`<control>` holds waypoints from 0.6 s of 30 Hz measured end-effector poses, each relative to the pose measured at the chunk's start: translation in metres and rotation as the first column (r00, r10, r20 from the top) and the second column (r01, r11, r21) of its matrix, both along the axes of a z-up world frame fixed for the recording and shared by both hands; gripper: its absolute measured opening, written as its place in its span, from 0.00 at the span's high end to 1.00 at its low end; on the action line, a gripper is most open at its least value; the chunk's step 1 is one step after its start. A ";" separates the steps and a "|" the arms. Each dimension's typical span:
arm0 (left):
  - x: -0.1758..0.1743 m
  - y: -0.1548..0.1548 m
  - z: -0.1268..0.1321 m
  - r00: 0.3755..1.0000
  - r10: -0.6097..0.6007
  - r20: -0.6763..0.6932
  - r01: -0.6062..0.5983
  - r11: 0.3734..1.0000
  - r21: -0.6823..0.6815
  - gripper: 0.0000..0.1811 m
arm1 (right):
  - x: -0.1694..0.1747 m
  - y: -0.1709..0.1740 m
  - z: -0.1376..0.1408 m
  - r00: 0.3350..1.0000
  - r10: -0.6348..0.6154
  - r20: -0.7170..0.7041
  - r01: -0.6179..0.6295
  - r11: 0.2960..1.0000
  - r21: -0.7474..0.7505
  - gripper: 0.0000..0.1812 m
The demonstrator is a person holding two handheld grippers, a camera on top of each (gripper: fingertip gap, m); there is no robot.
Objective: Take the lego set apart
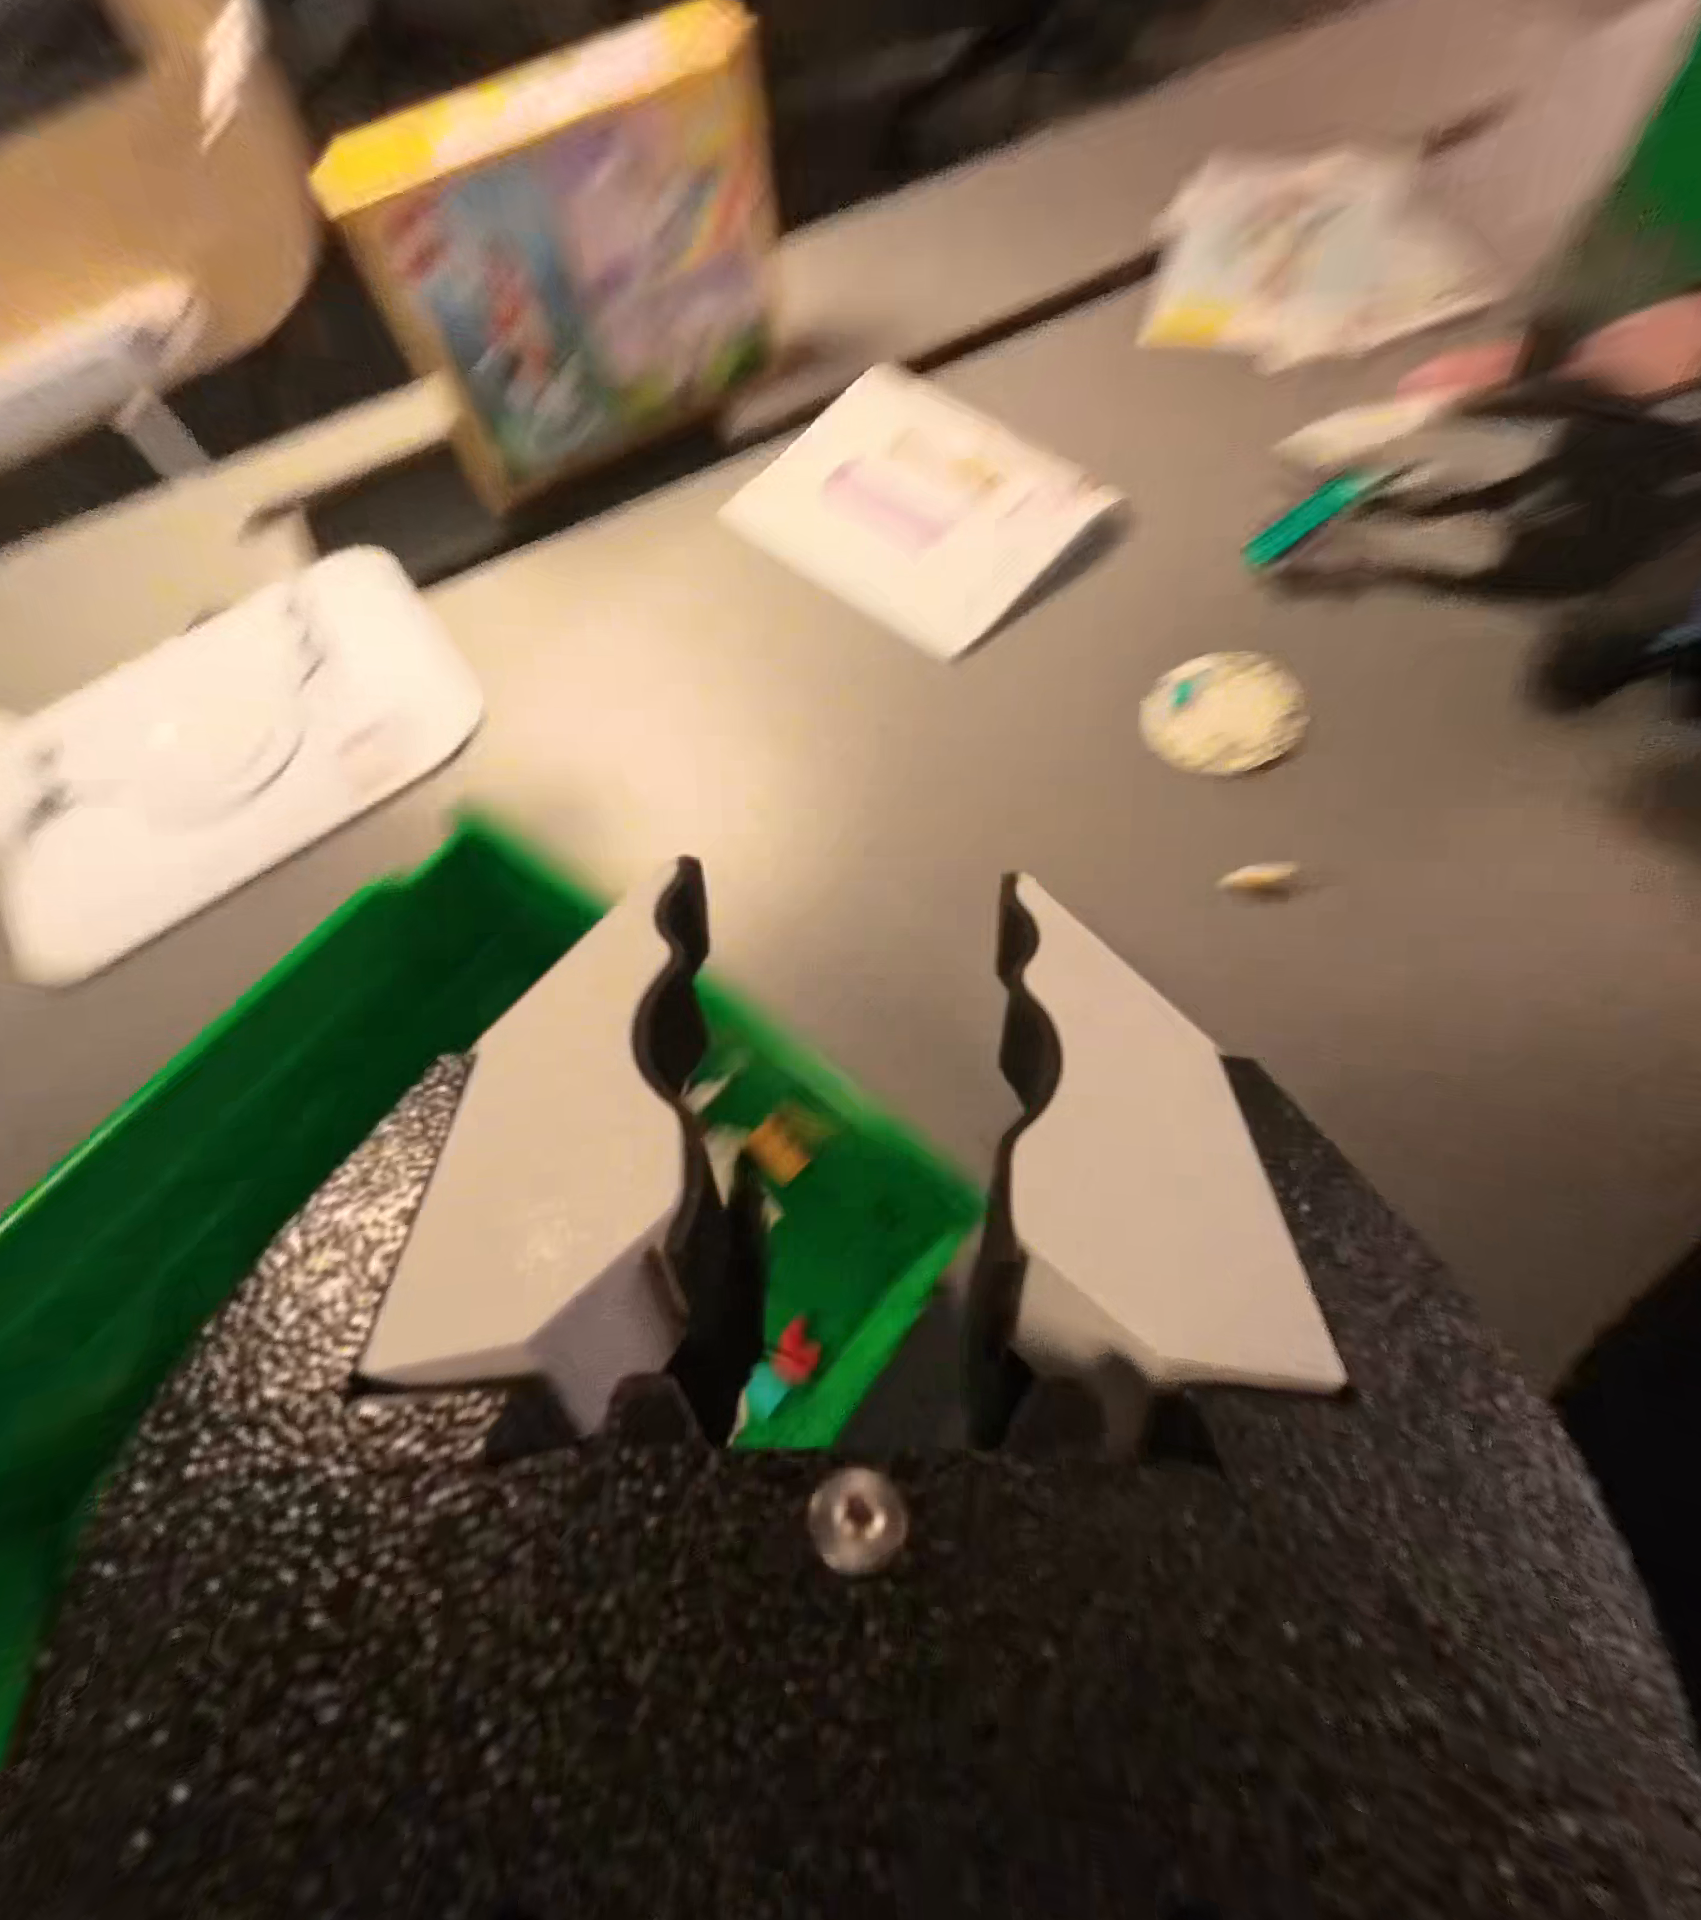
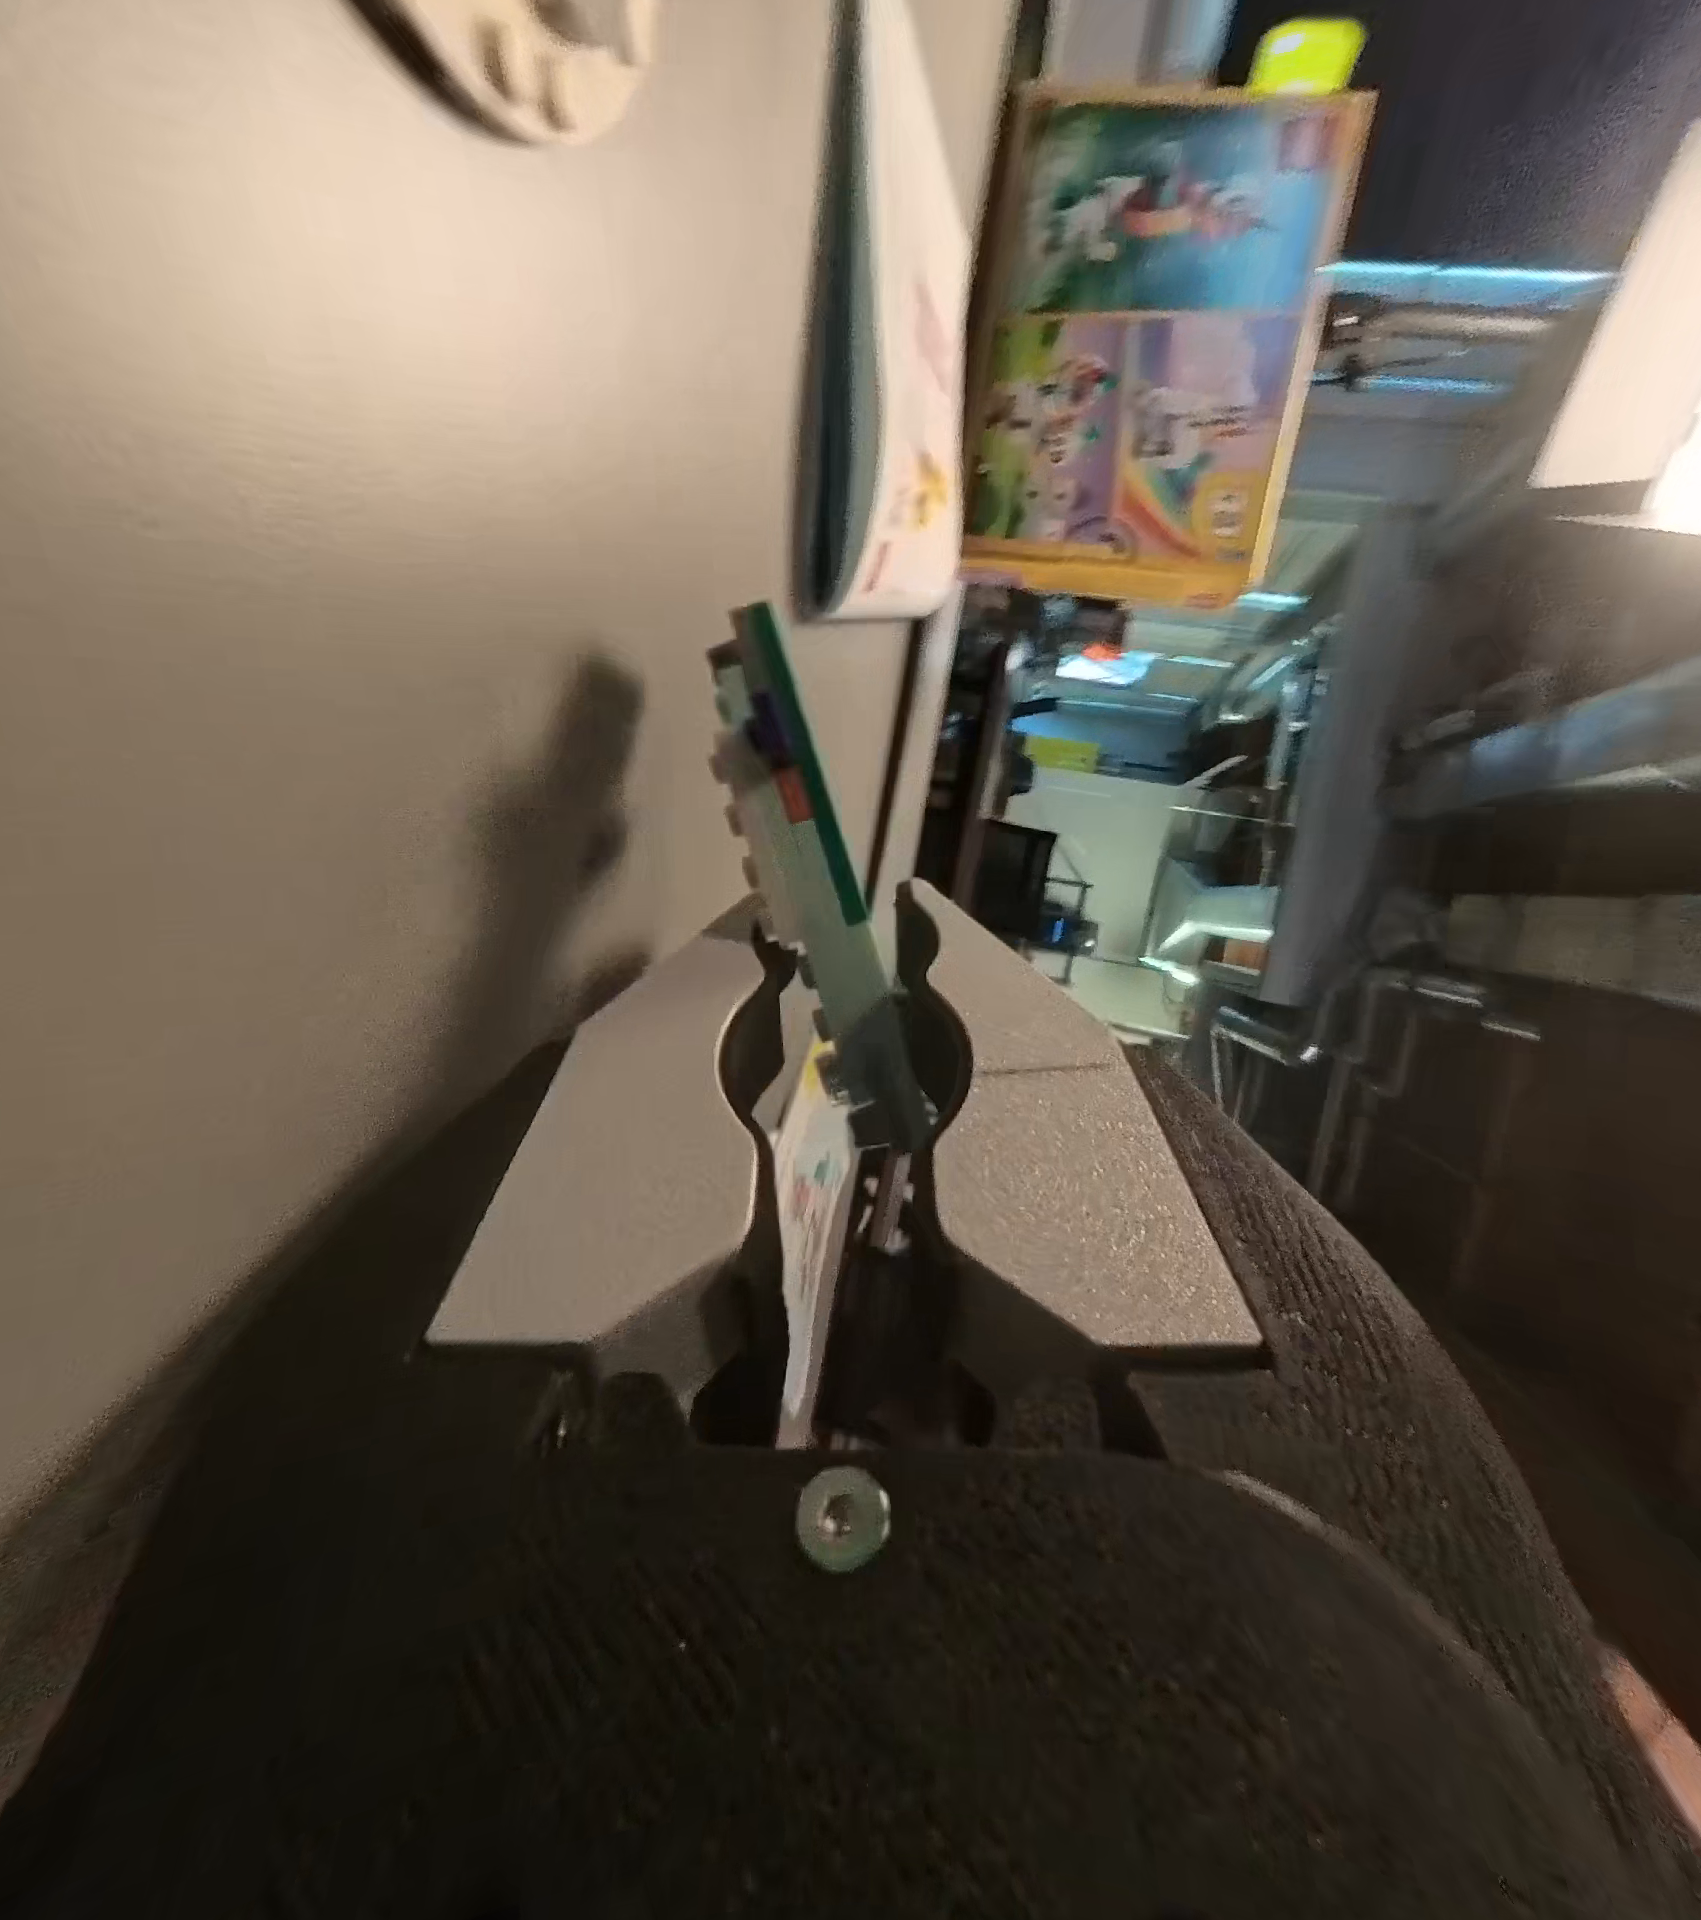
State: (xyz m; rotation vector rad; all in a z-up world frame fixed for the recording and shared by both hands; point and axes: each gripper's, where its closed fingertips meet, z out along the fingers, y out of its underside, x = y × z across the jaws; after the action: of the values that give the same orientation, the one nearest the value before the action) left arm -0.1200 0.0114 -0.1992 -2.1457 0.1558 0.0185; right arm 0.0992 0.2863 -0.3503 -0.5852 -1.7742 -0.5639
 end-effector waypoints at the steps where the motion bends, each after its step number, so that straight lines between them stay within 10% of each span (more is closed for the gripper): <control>1: 0.029 0.007 0.006 0.996 -0.081 0.022 0.080 0.995 0.062 0.71 | 0.005 0.002 -0.002 0.998 -0.046 0.053 0.046 0.999 0.010 0.90; 9: 0.164 0.082 -0.011 0.886 -0.411 0.212 0.306 0.865 0.398 0.71 | 0.058 -0.013 -0.013 0.915 -0.291 0.279 0.373 0.874 -0.312 0.79; 18: 0.082 0.198 -0.025 0.927 -0.167 0.335 -0.094 0.761 0.641 0.69 | 0.063 -0.052 0.018 0.944 -0.150 0.293 0.327 0.526 -0.785 0.54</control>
State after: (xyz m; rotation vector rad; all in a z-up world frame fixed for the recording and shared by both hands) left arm -0.0380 0.2092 -0.2243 -1.4043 -0.0363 -0.3211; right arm 0.1620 0.2344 -0.3320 -1.5069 -2.1178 0.1175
